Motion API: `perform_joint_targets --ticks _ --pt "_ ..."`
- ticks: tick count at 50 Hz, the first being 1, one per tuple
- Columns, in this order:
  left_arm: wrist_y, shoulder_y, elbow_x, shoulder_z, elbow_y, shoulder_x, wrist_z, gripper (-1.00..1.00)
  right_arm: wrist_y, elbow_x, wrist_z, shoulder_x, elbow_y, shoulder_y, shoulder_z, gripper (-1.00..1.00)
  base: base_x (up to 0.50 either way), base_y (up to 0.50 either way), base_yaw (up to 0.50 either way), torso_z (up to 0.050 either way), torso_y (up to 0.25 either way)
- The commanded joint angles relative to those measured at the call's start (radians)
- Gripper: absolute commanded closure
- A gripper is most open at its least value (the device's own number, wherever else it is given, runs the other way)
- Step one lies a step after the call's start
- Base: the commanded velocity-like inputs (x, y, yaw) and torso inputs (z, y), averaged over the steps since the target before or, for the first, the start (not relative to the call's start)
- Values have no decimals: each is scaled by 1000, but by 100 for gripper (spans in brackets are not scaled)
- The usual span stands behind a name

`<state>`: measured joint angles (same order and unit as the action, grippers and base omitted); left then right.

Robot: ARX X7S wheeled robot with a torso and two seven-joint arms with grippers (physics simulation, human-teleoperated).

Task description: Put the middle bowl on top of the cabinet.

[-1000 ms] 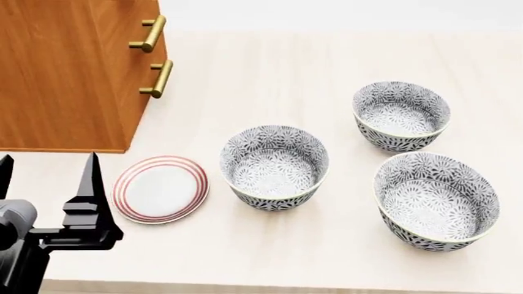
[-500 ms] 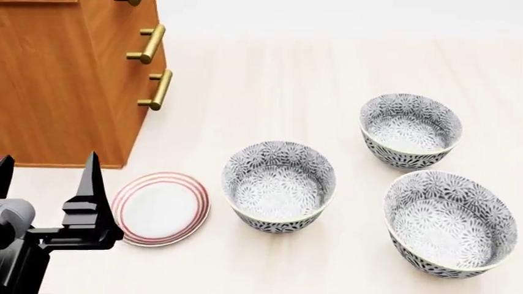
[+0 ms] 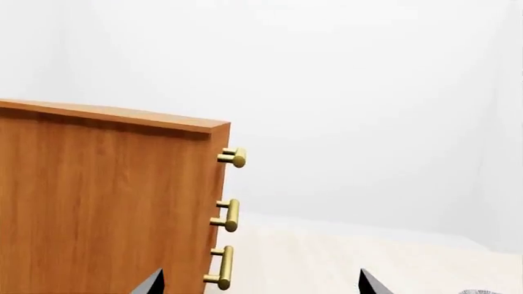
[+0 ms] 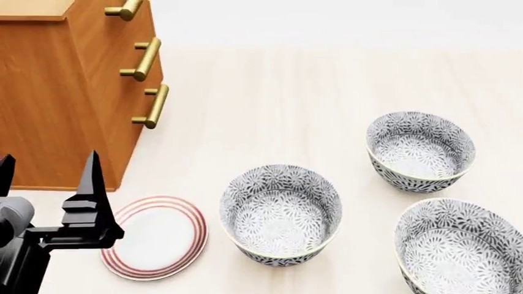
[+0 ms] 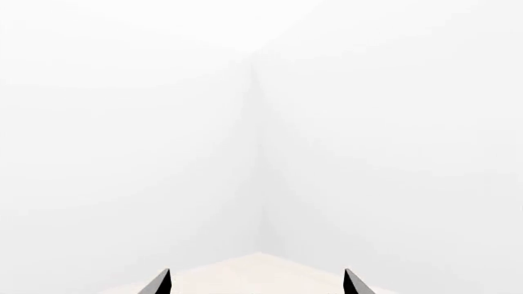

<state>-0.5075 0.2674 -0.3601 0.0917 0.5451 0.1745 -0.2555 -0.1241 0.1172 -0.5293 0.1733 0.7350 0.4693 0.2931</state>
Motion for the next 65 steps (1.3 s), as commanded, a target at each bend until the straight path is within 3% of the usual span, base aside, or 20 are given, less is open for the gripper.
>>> perform_joint_targets --ticks 1,18,51,65 --pt "4 -3 -6 7 -2 6 -7 -100 24 -7 -11 11 10 6 -2 -100 31 301 0 0 0" --pt "4 -4 -21 17 0 14 -14 -100 -18 1 -22 11 12 18 0 -100 417 27 0 0 0" --pt "2 -4 -46 19 -5 18 -51 -100 -30 -1 -44 24 13 26 -9 -100 82 0 0 0 0" --pt "-93 -14 -244 -53 -24 -67 -97 -100 -35 -3 -52 29 14 25 -13 -100 0 0 0 0 0"
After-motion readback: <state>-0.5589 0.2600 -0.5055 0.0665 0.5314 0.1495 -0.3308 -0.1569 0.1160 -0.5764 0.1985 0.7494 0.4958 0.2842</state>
